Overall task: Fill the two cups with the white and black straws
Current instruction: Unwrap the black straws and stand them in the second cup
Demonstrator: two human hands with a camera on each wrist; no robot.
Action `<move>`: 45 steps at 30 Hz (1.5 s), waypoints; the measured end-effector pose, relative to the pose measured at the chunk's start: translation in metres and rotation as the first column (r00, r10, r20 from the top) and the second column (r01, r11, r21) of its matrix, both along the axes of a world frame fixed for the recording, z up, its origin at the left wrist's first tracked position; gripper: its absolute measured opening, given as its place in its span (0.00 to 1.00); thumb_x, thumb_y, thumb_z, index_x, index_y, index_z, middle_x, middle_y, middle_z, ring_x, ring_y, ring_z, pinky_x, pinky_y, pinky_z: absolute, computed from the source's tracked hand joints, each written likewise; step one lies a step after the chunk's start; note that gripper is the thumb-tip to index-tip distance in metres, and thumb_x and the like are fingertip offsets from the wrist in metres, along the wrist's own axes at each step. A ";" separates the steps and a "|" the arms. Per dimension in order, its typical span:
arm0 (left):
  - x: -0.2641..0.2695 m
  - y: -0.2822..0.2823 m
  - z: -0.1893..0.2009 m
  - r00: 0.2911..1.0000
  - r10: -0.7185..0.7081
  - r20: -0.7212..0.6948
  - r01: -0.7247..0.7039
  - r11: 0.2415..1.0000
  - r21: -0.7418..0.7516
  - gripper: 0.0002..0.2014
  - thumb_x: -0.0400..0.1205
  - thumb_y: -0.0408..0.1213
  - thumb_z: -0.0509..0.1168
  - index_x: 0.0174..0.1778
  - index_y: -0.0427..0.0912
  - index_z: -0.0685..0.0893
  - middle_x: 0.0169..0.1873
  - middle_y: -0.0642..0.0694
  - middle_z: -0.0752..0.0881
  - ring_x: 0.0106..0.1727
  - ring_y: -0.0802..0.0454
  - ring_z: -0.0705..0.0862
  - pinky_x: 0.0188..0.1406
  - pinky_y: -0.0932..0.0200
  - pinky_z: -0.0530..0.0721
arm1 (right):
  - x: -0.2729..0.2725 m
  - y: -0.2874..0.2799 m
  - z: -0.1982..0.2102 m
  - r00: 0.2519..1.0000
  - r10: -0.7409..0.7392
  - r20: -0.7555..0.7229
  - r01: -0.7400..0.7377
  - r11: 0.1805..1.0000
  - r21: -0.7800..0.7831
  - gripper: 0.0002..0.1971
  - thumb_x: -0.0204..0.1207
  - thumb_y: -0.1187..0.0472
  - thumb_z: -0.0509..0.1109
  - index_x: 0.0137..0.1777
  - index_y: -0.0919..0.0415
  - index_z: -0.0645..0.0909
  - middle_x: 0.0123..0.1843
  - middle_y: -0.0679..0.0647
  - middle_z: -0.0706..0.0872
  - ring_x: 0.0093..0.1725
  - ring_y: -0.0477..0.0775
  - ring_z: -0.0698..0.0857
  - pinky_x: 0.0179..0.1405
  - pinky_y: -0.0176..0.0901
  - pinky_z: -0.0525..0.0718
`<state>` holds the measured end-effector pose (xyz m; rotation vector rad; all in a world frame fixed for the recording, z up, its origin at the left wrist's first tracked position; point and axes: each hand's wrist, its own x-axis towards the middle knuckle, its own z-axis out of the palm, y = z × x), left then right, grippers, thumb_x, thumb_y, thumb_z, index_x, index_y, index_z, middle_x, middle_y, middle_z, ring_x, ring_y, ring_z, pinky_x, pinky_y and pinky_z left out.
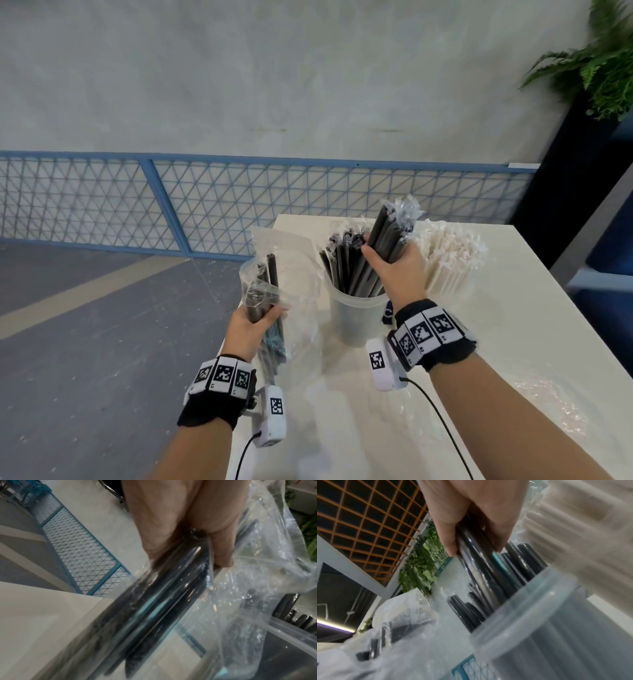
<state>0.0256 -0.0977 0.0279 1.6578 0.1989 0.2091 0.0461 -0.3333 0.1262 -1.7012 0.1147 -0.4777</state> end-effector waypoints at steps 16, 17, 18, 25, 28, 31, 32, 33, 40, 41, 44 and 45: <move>-0.004 -0.005 0.004 1.000 -0.020 -0.022 0.021 0.999 0.025 0.04 0.74 0.34 0.73 0.37 0.48 0.86 0.29 0.57 0.89 0.41 0.52 0.87 0.46 0.57 0.82 | 0.007 -0.009 0.001 0.864 0.059 0.500 0.176 0.894 -0.411 0.09 0.75 0.67 0.69 0.54 0.63 0.85 0.59 0.53 0.83 0.60 0.45 0.79 0.65 0.29 0.73; -0.005 -0.005 0.004 1.000 -0.015 -0.024 0.016 0.999 0.028 0.05 0.74 0.34 0.73 0.36 0.48 0.86 0.28 0.58 0.89 0.41 0.52 0.87 0.46 0.57 0.82 | 0.008 -0.009 -0.002 0.871 0.058 0.487 0.169 0.896 -0.410 0.09 0.76 0.67 0.68 0.54 0.63 0.85 0.61 0.53 0.83 0.61 0.47 0.79 0.67 0.34 0.74; -0.004 -0.005 0.003 1.000 -0.012 -0.028 0.013 0.999 0.031 0.04 0.74 0.34 0.73 0.36 0.48 0.86 0.29 0.57 0.89 0.41 0.51 0.87 0.47 0.56 0.83 | 0.009 -0.010 -0.007 0.879 0.064 0.472 0.160 0.893 -0.421 0.10 0.76 0.68 0.67 0.55 0.62 0.85 0.60 0.54 0.84 0.61 0.49 0.80 0.67 0.41 0.77; -0.002 -0.009 0.008 1.000 -0.016 -0.016 0.016 0.999 0.040 0.02 0.74 0.35 0.73 0.37 0.46 0.87 0.35 0.49 0.90 0.43 0.48 0.88 0.47 0.57 0.84 | 0.012 -0.016 -0.009 0.873 0.122 0.472 0.168 0.834 -0.526 0.15 0.78 0.60 0.65 0.62 0.63 0.82 0.68 0.51 0.79 0.68 0.50 0.76 0.74 0.38 0.70; -0.003 -0.015 0.014 1.000 -0.021 0.012 0.020 0.999 0.044 0.02 0.74 0.35 0.73 0.37 0.44 0.86 0.30 0.54 0.89 0.36 0.58 0.87 0.38 0.67 0.82 | 0.013 -0.017 -0.018 0.908 0.127 0.400 0.131 0.819 -0.559 0.15 0.79 0.62 0.63 0.64 0.64 0.81 0.70 0.54 0.79 0.72 0.53 0.74 0.75 0.46 0.71; -0.005 -0.018 0.019 0.999 -0.032 0.020 0.031 0.999 0.039 0.04 0.73 0.35 0.73 0.35 0.47 0.85 0.25 0.59 0.88 0.31 0.66 0.86 0.33 0.74 0.81 | 0.008 -0.016 -0.031 0.938 0.104 0.331 0.127 0.784 -0.607 0.18 0.81 0.58 0.59 0.69 0.61 0.77 0.75 0.54 0.75 0.77 0.51 0.67 0.77 0.58 0.67; -0.005 -0.018 0.019 0.999 -0.038 0.014 0.037 0.998 0.043 0.04 0.73 0.35 0.73 0.35 0.47 0.85 0.25 0.59 0.89 0.32 0.66 0.86 0.34 0.73 0.82 | 0.005 -0.016 -0.030 0.930 0.078 0.359 0.183 0.751 -0.635 0.20 0.81 0.56 0.59 0.71 0.59 0.75 0.76 0.53 0.72 0.78 0.50 0.64 0.79 0.55 0.63; -0.007 -0.018 0.020 0.999 -0.040 0.018 0.040 0.998 0.040 0.04 0.74 0.35 0.72 0.35 0.48 0.85 0.26 0.58 0.88 0.32 0.66 0.86 0.35 0.71 0.82 | 0.001 -0.014 -0.026 0.906 0.059 0.419 0.243 0.738 -0.629 0.20 0.80 0.55 0.60 0.71 0.59 0.74 0.76 0.52 0.72 0.78 0.50 0.65 0.78 0.50 0.61; -0.010 -0.027 0.027 0.991 -0.135 0.024 0.131 0.984 0.120 0.06 0.74 0.32 0.72 0.34 0.43 0.83 0.19 0.57 0.83 0.22 0.66 0.79 0.29 0.69 0.75 | -0.040 0.038 -0.003 0.882 0.419 0.216 -0.267 0.822 -0.503 0.10 0.78 0.66 0.67 0.57 0.63 0.83 0.50 0.51 0.86 0.47 0.40 0.82 0.49 0.23 0.80; -0.011 -0.028 0.030 0.986 -0.167 0.016 0.165 0.981 0.106 0.04 0.74 0.30 0.72 0.38 0.43 0.84 0.24 0.57 0.86 0.26 0.66 0.82 0.33 0.67 0.78 | -0.039 0.042 -0.006 0.886 0.452 0.106 -0.344 0.792 -0.504 0.13 0.77 0.64 0.68 0.61 0.62 0.81 0.53 0.52 0.87 0.48 0.40 0.83 0.50 0.27 0.82; -0.017 -0.034 0.038 0.943 -0.333 -0.007 0.332 0.938 0.097 0.14 0.75 0.23 0.68 0.52 0.44 0.81 0.38 0.58 0.89 0.42 0.69 0.86 0.47 0.70 0.82 | -0.032 0.045 -0.015 0.852 0.509 -0.122 -0.502 0.728 -0.467 0.23 0.74 0.56 0.73 0.68 0.60 0.75 0.60 0.53 0.86 0.56 0.45 0.84 0.57 0.37 0.82; -0.019 -0.035 0.042 0.916 -0.400 -0.019 0.399 0.905 0.149 0.15 0.75 0.24 0.68 0.53 0.45 0.81 0.42 0.58 0.89 0.45 0.70 0.86 0.50 0.71 0.81 | -0.031 0.046 -0.017 0.832 0.533 -0.155 -0.543 0.724 -0.426 0.27 0.72 0.53 0.74 0.69 0.59 0.74 0.62 0.53 0.85 0.59 0.47 0.84 0.59 0.38 0.81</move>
